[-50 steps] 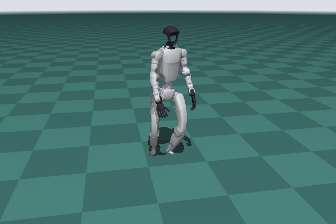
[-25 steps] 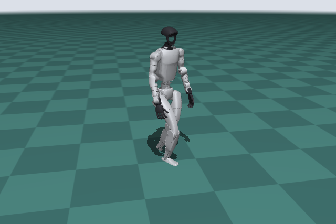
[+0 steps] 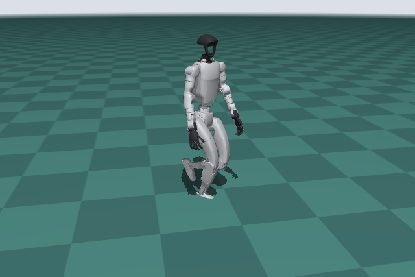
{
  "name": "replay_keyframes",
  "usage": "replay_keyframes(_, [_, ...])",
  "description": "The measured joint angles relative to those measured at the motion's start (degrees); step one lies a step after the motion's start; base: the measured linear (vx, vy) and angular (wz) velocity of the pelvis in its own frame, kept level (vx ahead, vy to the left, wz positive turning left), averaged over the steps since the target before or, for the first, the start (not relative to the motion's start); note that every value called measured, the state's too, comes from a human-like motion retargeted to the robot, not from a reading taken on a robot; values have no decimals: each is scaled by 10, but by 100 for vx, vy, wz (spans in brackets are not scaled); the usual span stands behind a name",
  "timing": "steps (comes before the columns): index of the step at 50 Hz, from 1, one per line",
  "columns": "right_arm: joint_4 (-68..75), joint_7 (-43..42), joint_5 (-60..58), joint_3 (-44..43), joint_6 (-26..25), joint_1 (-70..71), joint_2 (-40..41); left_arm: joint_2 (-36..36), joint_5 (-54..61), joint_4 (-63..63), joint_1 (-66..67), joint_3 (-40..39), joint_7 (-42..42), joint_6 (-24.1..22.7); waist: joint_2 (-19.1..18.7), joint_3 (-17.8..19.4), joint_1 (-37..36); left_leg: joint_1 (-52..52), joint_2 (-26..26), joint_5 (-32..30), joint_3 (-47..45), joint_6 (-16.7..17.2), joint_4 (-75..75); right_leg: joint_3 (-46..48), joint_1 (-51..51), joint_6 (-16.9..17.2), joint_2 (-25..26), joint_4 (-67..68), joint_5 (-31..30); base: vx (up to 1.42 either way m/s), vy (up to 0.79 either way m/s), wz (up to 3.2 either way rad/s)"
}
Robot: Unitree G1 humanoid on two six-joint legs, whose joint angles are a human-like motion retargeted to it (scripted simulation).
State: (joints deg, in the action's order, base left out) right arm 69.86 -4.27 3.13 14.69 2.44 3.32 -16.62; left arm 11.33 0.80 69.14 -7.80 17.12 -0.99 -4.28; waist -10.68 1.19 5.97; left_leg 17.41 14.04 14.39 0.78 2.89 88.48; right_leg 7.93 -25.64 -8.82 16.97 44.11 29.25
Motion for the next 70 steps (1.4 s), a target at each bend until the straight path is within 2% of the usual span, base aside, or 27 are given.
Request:
replay_keyframes(3, [-11, -10, -3, 3, 0, 25, -12, 3, -1, -6, -2, 0, 9, 4, 9, -2, -21, 85, 31, 53, -11, -46, 56, -10, 36, -3, 2, -18, 21, 47, -10, 9])
replay_keyframes(7, [-33, -19, -5, 5, 2, 66, -23, 6, 5, -2, 8, -10, 19, 6, 39, -4, -43, 172, 17, 128, -45, -86, 0, -36, 98, 4, -23, -49, 54, 50, -4, -2])
replay_keyframes(10, [-54, -23, -2, 9, 8, 91, -26, 6, 13, 11, 29, -22, 22, 6, 58, -5, -51, 204, -16, 158, -75, -82, -122, -55, 135, 12, -46, -53, 81, 52, 3, -21])
replay_keyframes(12, [-67, -25, 0, 13, 11, 106, -25, 5, 17, 24, 41, -30, 21, 8, 72, -11, -49, 216, -51, 155, -91, -68, -235, -65, 149, 20, -66, -57, 93, 53, 8, -12])
replay_keyframes(17, [-91, -23, -5, 24, 13, 132, -18, 4, 14, 55, 61, -47, 17, 13, 118, -42, -26, 205, -162, 101, -111, -45, -535, -79, 148, 41, -131, -39, 127, 52, 11, 16])
replay_keyframes(21, [-88, -21, -9, 31, 12, 121, -6, 2, 12, 72, 69, -53, 17, 20, 137, -56, -18, 206, -190, 83, -121, -59, -522, -85, 146, 51, -160, 40, 152, 53, 11, -3])
replay_keyframes(24, [-67, -14, -13, 35, 7, 99, 7, 2, 12, 85, 64, -54, 14, 24, 164, -65, -7, 186, -224, 76, -131, -84, -499, -87, 142, 76, -203, 128, 117, 54, 10, 11])
replay_keyframes(27, [-35, 8, -16, 40, 4, 75, 23, 9, 17, 98, 43, -49, 3, 24, 216, -56, 16, 110, -298, 69, -139, -113, -558, -103, 123, 123, -277, 258, 0, 52, 10, 34])
replay_keyframes(30, [-8, 29, -15, 45, -1, 54, 30, 17, 16, 94, 14, -41, -1, 25, 229, -49, 38, 56, -330, 82, -127, -130, -590, -115, 64, 130, -312, 377, -84, 53, 8, 19])
replay_keyframes(32, [4, 32, -15, 45, -3, 35, 31, 19, 15, 86, -2, -34, 5, 24, 231, -45, 55, 32, -340, 104, -119, -134, -579, -115, 25, 114, -332, 426, -70, 55, 5, 9])
replay_keyframes(33, [10, 34, -14, 43, -2, 32, 30, 24, 14, 83, -19, -34, 7, 25, 221, -38, 58, 4, -336, 109, -109, -134, -599, -114, 2, 103, -326, 433, -60, 57, 5, -4])
replay_keyframes(35, [17, 32, -12, 40, -3, 13, 30, 27, 14, 73, -36, -30, 14, 22, 221, -33, 74, -20, -343, 131, -102, -133, -585, -113, -37, 86, -338, 440, -17, 57, 2, 1])
replay_keyframes(37, [16, 30, -8, 34, -3, 5, 25, 34, 15, 61, -67, -32, 21, 21, 193, -17, 79, -67, -322, 155, -83, -130, -602, -97, -69, 71, -310, 399, 9, 61, 0, -9])
replay_keyframes(38, [16, 29, -6, 31, -3, -4, 25, 35, 16, 54, -76, -32, 24, 19, 192, -14, 86, -77, -322, 168, -79, -130, -590, -94, -85, 69, -309, 379, 23, 61, -2, 0])
replay_keyframes(41, [12, 23, 3, 18, -7, -18, 20, 40, 22, 30, -111, -32, 32, 12, 160, 4, 91, -121, -287, 211, -62, -130, -579, -69, -110, 71, -266, 265, 35, 63, -4, -9])
replay_keyframes(46, [16, 18, 16, -5, -11, -29, 20, 41, 19, -12, -147, -26, 31, -2, 109, 3, 79, -143, -230, 274, -48, -125, -534, -39, -127, 109, -181, 16, 0, 60, -8, -20])
replay_keyframes(47, [17, 17, 18, -9, -10, -30, 20, 39, 19, -19, -150, -25, 30, -4, 102, 1, 76, -144, -221, 284, -47, -122, -517, -37, -129, 113, -169, -11, -8, 56, -11, -11])
replay_keyframes(50, [19, 13, 23, -18, -9, -35, 20, 29, 20, -33, -141, -24, 26, -9, 97, -7, 74, -149, -206, 297, -45, -111, -450, -34, -137, 106, -157, 21, -23, 58, -11, 3])
replay_keyframes(53, [21, 4, 26, -21, -8, -30, 18, 15, 23, -32, -115, -22, 20, -6, 82, -9, 72, -147, -173, 266, -35, -85, -352, -22, -122, 77, -135, 72, -29, 60, -12, 1])
replay_keyframes(56, [17, -2, 29, -15, -8, -14, 9, 3, 15, -19, -82, -14, 10, 0, 42, 4, 62, -108, -95, 148, -28, -33, -195, 9, -76, 38, -83, 64, -23, 55, -13, -8])
replay_keyframes(58, [6, -4, 29, -11, -8, 0, 2, -3, 4, -8, -61, -4, 4, 7, 27, 7, 47, -62, -50, 76, -27, -21, -96, 17, -54, 19, -55, 53, -13, 52, -11, -16])
replay_keyframes(60, [-6, -8, 25, -7, -7, 18, -6, -5, -7, 4, -44, 4, 1, 15, 21, 7, 29, -9, -14, 55, -28, -34, -21, 16, -30, 9, -37, 35, -2, 53, -11, -17])
replay_keyframes(64, [-31, -20, 16, -1, -6, 60, -22, -2, -21, 28, -8, 2, 4, 25, 32, 4, -12, 90, 16, 117, -43, -85, 26, -5, 30, 11, -26, -3, 23, 53, -8, -27])
replay_keyframes(67, [-52, -25, 11, 5, -3, 88, -30, 3, -19, 43, 24, -13, 10, 25, 46, 5, -37, 143, 2, 167, -63, -104, -29, -29, 80, 18, -32, -26, 44, 54, -3, -43])
replay_keyframes(70, [-70, -26, 12, 11, 3, 114, -32, 9, -9, 58, 54, -32, 15, 23, 62, 4, -51, 176, -37, 187, -85, -98, -148, -55, 120, 28, -48, -43, 65, 55, 2, -48])
